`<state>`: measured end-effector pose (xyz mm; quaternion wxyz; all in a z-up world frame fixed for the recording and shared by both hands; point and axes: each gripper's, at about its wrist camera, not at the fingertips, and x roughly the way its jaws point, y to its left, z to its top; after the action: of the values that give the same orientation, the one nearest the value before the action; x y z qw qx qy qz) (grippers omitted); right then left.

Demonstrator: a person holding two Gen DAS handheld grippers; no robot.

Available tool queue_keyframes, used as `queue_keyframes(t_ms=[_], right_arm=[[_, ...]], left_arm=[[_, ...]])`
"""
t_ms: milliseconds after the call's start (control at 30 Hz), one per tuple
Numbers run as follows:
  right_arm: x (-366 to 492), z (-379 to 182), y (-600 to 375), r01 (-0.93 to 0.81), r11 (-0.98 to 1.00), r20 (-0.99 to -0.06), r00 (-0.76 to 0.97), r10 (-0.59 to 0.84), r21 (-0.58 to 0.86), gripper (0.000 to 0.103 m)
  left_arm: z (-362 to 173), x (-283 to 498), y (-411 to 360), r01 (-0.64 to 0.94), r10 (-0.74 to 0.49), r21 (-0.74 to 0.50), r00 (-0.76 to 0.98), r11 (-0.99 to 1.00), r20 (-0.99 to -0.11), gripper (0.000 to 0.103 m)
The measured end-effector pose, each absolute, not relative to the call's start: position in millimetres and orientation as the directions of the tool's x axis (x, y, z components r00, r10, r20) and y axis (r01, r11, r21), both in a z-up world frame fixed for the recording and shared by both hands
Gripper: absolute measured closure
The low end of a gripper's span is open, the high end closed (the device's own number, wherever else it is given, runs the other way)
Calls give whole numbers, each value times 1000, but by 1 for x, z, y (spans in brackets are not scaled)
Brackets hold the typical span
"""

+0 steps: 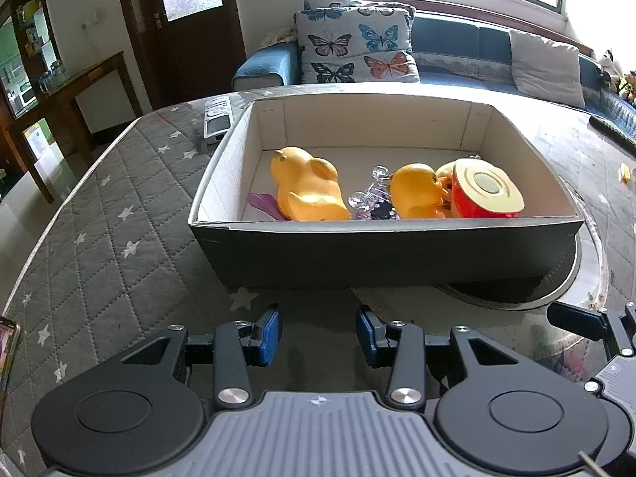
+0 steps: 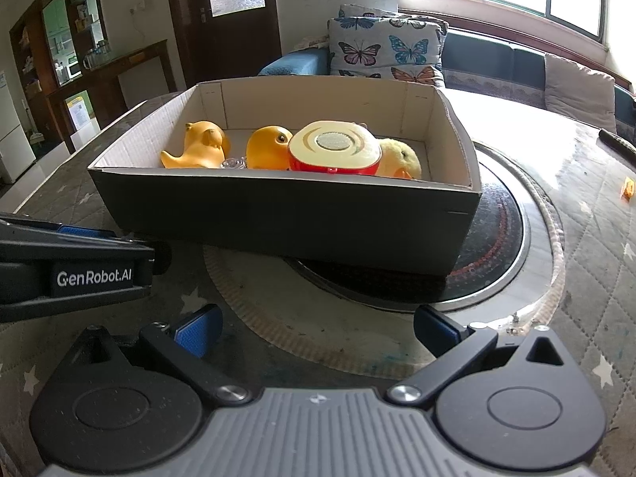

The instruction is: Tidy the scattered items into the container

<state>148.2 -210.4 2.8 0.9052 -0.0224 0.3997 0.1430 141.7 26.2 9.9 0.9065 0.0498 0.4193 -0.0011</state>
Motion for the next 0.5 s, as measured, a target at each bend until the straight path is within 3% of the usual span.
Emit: queue_keyframes(t_ms=[500], right_arm=[[145,2,-210,-273,959,-733,638,237,73,0]], left_arm=[[8,138,23,44,49,103,656,994,-753,60]])
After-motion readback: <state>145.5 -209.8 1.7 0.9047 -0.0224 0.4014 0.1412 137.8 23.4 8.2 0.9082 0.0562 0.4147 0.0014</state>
